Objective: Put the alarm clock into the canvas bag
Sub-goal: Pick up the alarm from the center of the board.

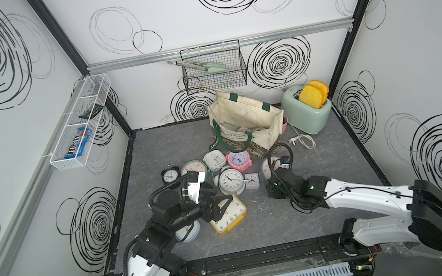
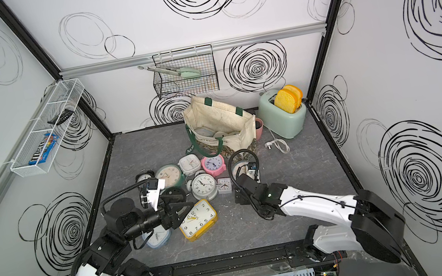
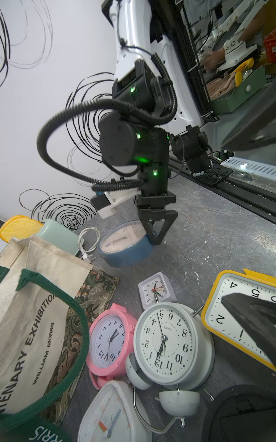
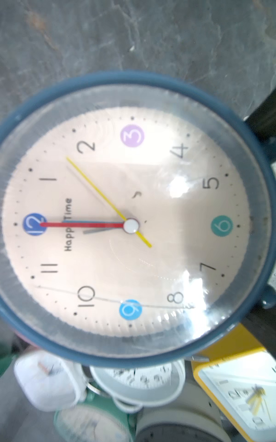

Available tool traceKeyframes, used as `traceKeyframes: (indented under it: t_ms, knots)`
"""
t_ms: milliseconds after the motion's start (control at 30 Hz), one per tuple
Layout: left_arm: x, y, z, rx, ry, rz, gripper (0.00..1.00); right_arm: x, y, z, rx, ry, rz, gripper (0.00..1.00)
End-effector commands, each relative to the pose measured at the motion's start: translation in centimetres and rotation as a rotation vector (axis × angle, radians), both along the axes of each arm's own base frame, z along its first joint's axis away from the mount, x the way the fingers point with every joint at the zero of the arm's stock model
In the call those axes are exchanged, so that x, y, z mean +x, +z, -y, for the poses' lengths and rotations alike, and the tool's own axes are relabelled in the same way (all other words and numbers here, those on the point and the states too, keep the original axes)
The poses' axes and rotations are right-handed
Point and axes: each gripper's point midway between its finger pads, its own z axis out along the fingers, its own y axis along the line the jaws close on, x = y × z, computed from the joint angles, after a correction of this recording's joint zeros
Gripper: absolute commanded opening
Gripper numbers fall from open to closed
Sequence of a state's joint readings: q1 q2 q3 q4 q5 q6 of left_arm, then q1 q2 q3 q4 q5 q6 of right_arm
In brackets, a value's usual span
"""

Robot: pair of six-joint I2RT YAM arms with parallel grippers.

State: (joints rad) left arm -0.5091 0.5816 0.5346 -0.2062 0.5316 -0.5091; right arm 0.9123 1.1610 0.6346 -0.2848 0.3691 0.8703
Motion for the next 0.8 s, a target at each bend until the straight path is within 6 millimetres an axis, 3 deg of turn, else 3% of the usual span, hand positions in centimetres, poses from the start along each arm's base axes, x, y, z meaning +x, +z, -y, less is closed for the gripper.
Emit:
traceKeyframes:
  t_ms: [0, 267, 533, 767]
  knots:
    - [1.1, 1.9, 0.3, -0.047, 0.028, 0.036, 0.96, 0.3, 3.2, -1.2, 0.062, 0.101, 0.130, 0.62]
    - [2.0, 2.8, 4.4, -0.059, -0.013, 0.013, 0.96, -2.1, 7.2, -3.0, 0.236, 0.349, 0.319, 0.59]
    - [3.0, 3.5, 9.2, -0.036, -0.041, 0.012, 0.96, -3.9, 8.8, -2.9, 0.292, 0.447, 0.390, 0.56]
    - [4.1, 2.9, 11.8, -0.004, -0.046, -0.011, 0.96, -4.4, 9.7, -2.7, 0.307, 0.468, 0.411, 0.55]
